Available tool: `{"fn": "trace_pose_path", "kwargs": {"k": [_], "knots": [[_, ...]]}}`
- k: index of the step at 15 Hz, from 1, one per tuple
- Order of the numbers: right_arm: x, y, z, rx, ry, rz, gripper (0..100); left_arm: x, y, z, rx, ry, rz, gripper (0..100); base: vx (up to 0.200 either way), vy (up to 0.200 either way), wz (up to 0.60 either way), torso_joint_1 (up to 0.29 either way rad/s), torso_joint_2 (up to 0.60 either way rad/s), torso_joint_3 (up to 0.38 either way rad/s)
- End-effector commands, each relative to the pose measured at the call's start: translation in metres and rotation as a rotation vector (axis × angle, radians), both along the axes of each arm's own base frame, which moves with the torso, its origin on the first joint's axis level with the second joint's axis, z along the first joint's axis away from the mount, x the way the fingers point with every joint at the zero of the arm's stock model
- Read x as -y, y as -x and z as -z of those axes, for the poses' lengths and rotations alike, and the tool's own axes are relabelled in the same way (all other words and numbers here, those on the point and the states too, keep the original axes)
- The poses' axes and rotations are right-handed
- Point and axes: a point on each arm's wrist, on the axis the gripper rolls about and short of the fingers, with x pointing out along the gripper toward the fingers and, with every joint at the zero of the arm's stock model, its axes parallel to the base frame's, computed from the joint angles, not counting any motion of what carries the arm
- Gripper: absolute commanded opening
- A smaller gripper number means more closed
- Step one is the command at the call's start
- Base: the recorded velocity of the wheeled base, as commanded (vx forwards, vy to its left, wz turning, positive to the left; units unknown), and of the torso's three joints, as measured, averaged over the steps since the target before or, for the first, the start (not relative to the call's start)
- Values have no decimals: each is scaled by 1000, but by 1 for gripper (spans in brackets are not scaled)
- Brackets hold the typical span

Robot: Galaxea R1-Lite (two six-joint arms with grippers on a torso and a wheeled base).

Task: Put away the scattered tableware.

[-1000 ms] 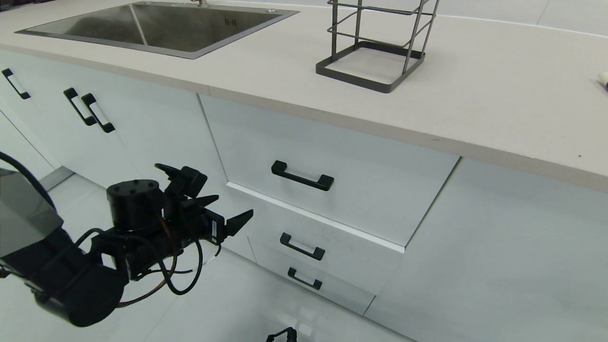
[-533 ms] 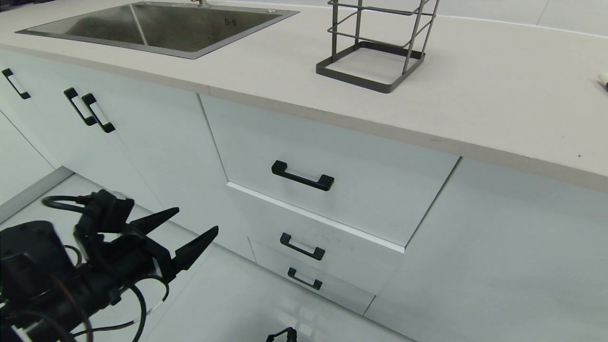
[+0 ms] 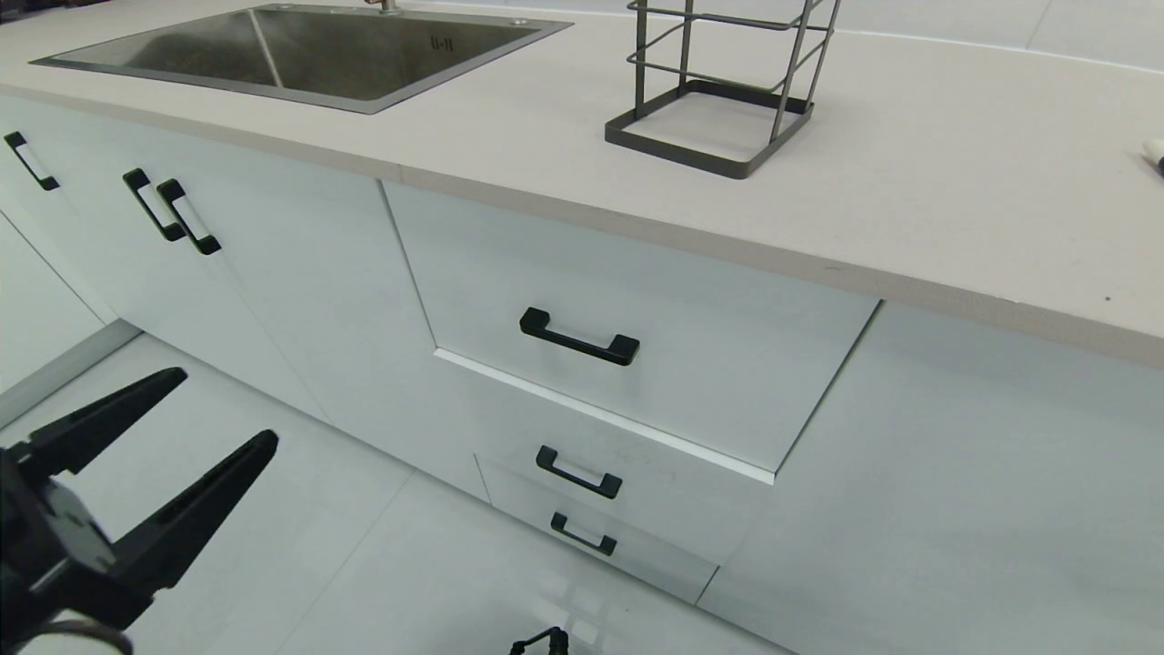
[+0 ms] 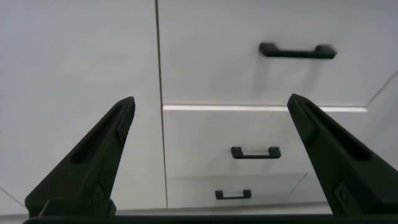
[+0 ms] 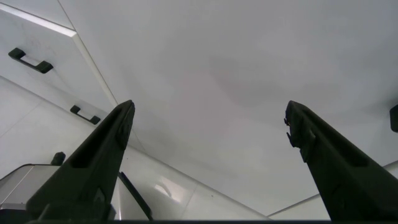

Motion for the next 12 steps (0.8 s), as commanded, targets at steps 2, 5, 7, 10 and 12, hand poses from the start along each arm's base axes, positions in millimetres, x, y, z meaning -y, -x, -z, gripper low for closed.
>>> {"fn": "trace_pose_path", "kwargs": {"k": [2, 5, 7, 10, 12], "knots": [[0, 0, 0, -2, 0, -1, 100, -21, 94, 6, 122, 42, -10, 100, 0, 0, 0, 0, 0, 0], [0, 0, 0, -2, 0, 0, 100, -27, 121, 40, 7, -3, -55, 100, 0, 0, 0, 0, 0, 0], [0, 0, 0, -2, 0, 2, 100, -26, 114, 56, -2, 6, -101, 100, 0, 0, 0, 0, 0, 0], [-1, 6, 1, 70, -1, 95, 100, -28, 109, 82, -217, -50, -291, 100, 0, 0, 0, 0, 0, 0], [-1, 6, 2, 79, -2, 92, 100, -30, 109, 93, -322, -79, -378, 100, 0, 0, 0, 0, 0, 0]]}}
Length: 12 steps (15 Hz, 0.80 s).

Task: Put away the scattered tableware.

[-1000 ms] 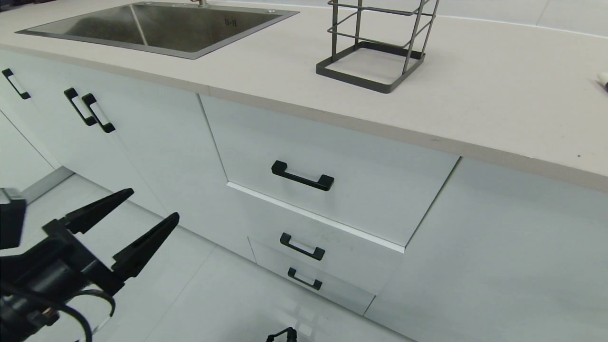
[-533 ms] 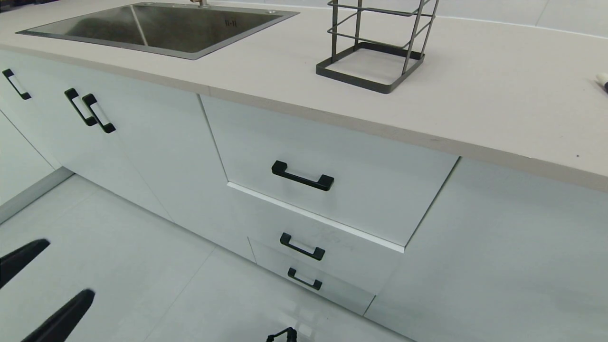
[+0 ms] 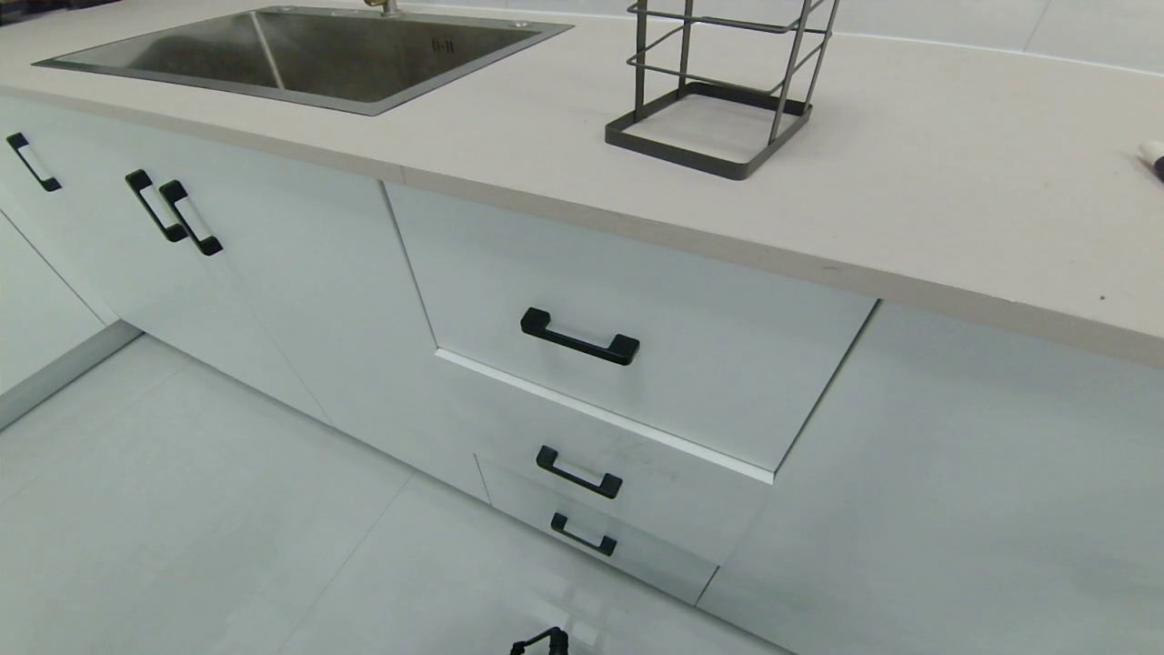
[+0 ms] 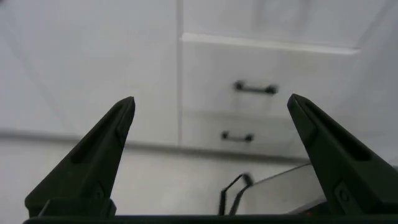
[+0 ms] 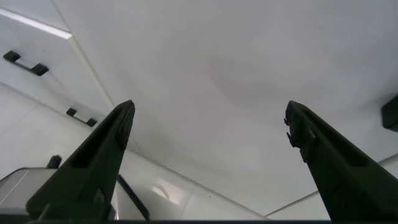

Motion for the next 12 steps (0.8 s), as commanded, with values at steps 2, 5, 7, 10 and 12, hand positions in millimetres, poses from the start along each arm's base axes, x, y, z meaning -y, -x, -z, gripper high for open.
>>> {"fn": "trace_pose_path", "kwargs": {"k": [2, 5, 7, 10, 12], "knots": [[0, 3, 1, 33, 0, 16, 100, 0, 1, 2, 4, -3, -47, 100, 0, 0, 0, 0, 0, 0], [0, 3, 1, 33, 0, 16, 100, 0, 1, 2, 7, -5, -94, 100, 0, 0, 0, 0, 0, 0], [0, 3, 1, 36, 0, 14, 100, 2, 8, 4, 99, 1, -166, 100, 0, 0, 0, 0, 0, 0], [0, 3, 1, 39, 0, 12, 100, 2, 8, 4, 99, 5, -152, 100, 0, 0, -600, 1, 4, 2], [0, 3, 1, 42, 0, 12, 100, 2, 8, 4, 98, 8, -153, 100, 0, 0, -600, 0, 0, 5]]}}
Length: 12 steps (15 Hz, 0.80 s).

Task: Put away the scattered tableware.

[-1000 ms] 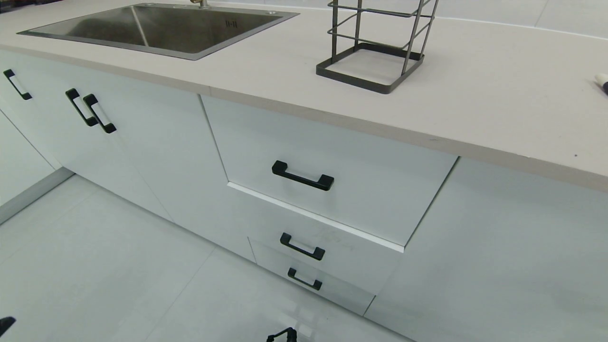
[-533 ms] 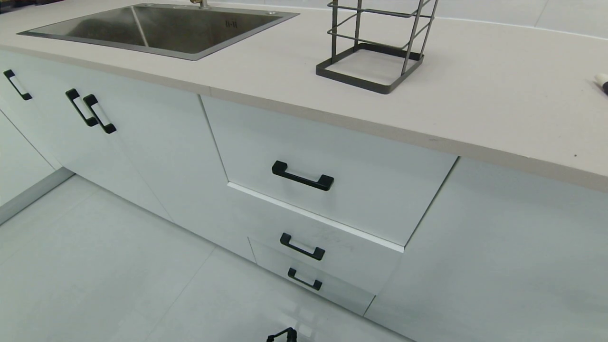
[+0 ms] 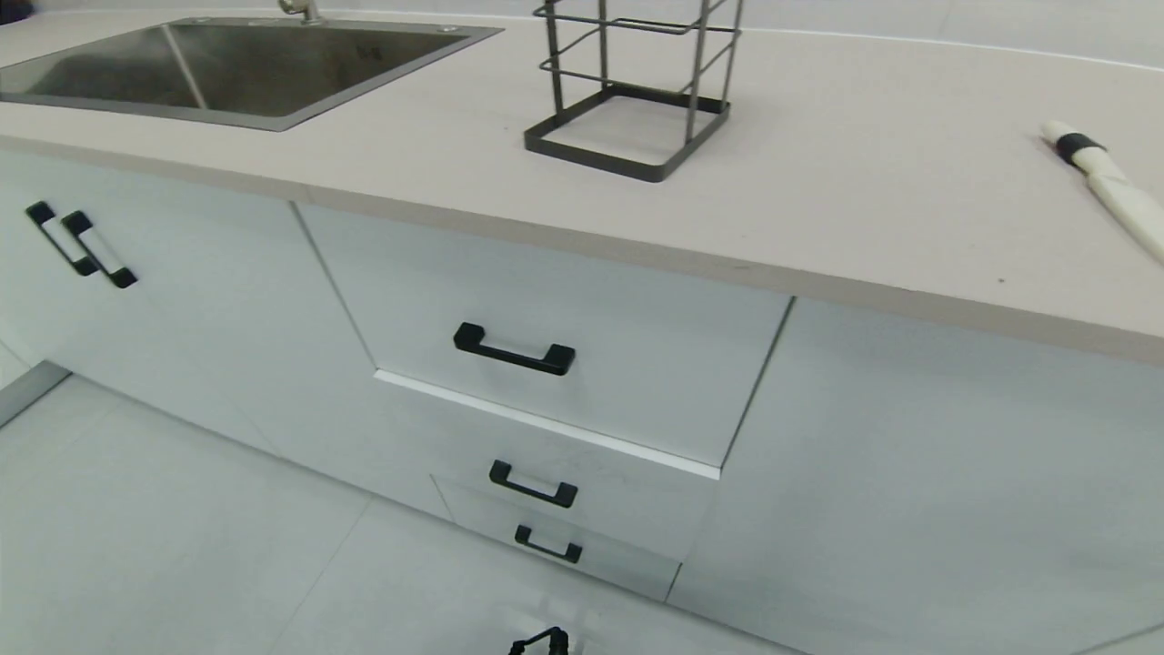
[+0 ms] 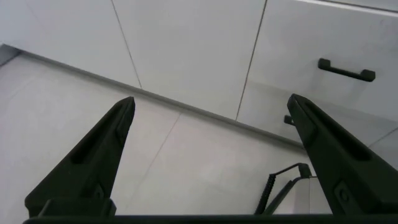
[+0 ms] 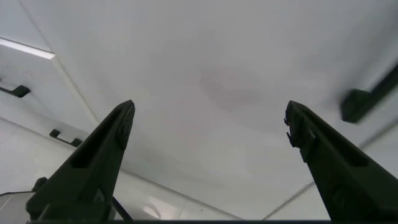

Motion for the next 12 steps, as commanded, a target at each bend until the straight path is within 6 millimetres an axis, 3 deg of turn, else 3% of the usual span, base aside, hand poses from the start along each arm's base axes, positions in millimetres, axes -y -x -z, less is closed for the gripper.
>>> {"fn": "trace_pose_path", "kwargs": {"k": [1, 2, 9, 12], "knots": [[0, 0, 0, 3, 1, 0, 100, 0, 0, 0, 1, 1, -1, 100, 0, 0, -600, -2, 2, 2], [0, 0, 0, 3, 1, 0, 100, 0, 0, 0, 1, 1, -1, 100, 0, 0, -600, 7, 2, 2], [0, 0, 0, 3, 2, -2, 100, 0, 0, 0, 1, 0, -4, 100, 0, 0, 0, 7, -14, -5], [0, 0, 0, 3, 2, -2, 100, 0, 0, 0, 1, 1, -4, 100, 0, 0, 0, 183, -107, -53]]}}
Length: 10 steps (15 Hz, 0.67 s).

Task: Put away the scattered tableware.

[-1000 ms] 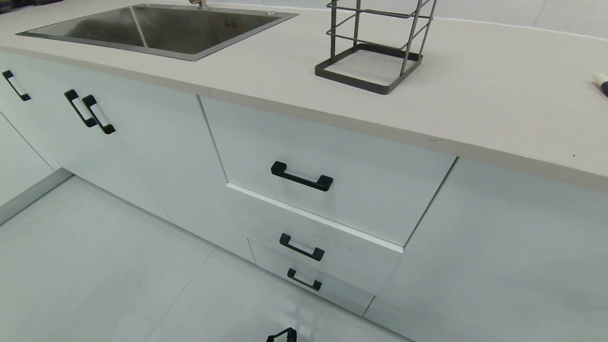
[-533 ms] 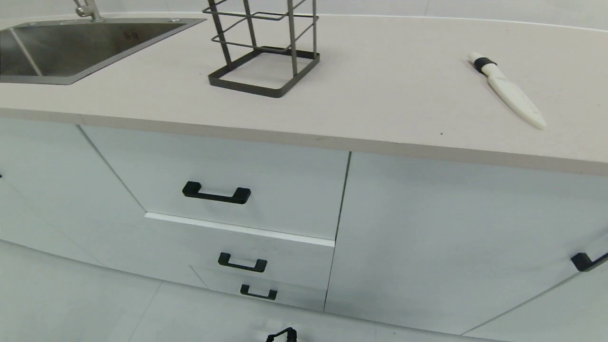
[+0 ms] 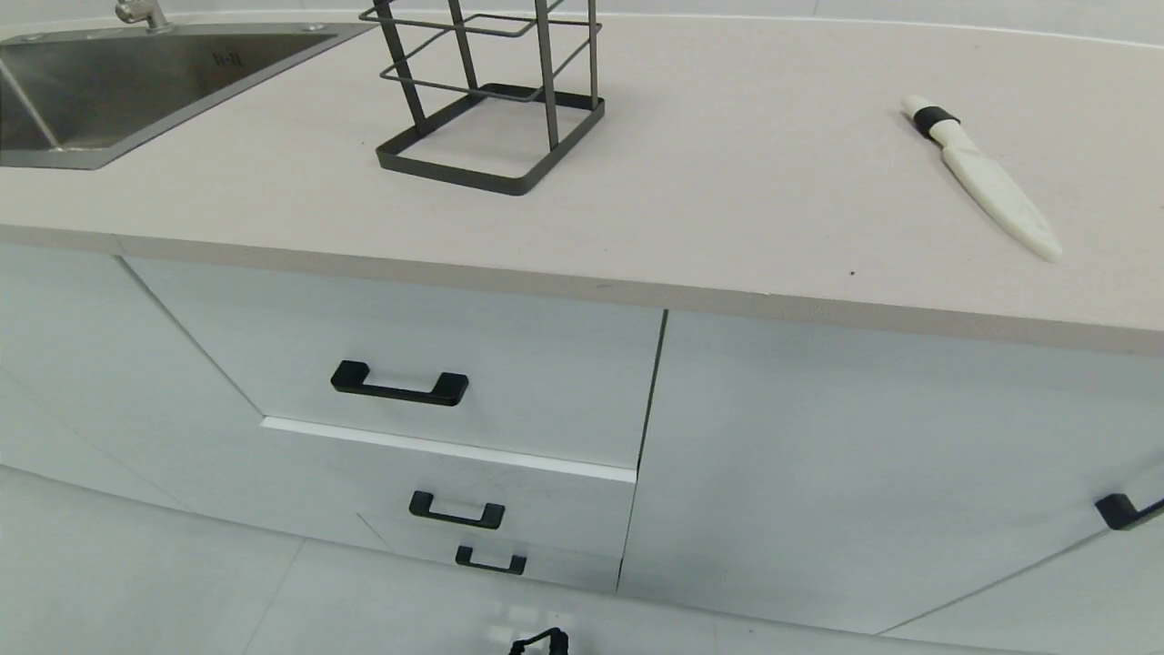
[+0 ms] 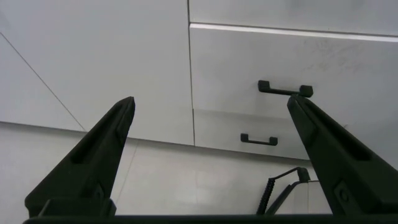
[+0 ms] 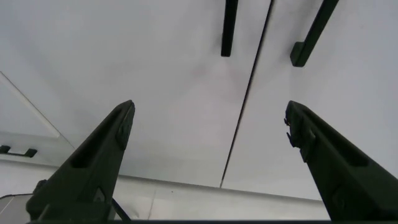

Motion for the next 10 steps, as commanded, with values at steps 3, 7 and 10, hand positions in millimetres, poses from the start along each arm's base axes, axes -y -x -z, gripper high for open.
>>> {"fn": "trace_pose_path", "kwargs": {"k": [3, 7, 10], "knots": [[0, 0, 0, 0, -1, 0, 100, 0, 0, 0, -2, 7, -3, 100, 0, 0, 0, 251, -248, -215], [0, 0, 0, 0, -3, 0, 100, 0, 0, 0, -2, 7, -3, 100, 0, 0, 0, 210, -651, -210], [0, 0, 0, 0, -3, 0, 100, 0, 0, 0, -2, 7, -3, 100, 0, 0, 0, 216, -487, -217]]}}
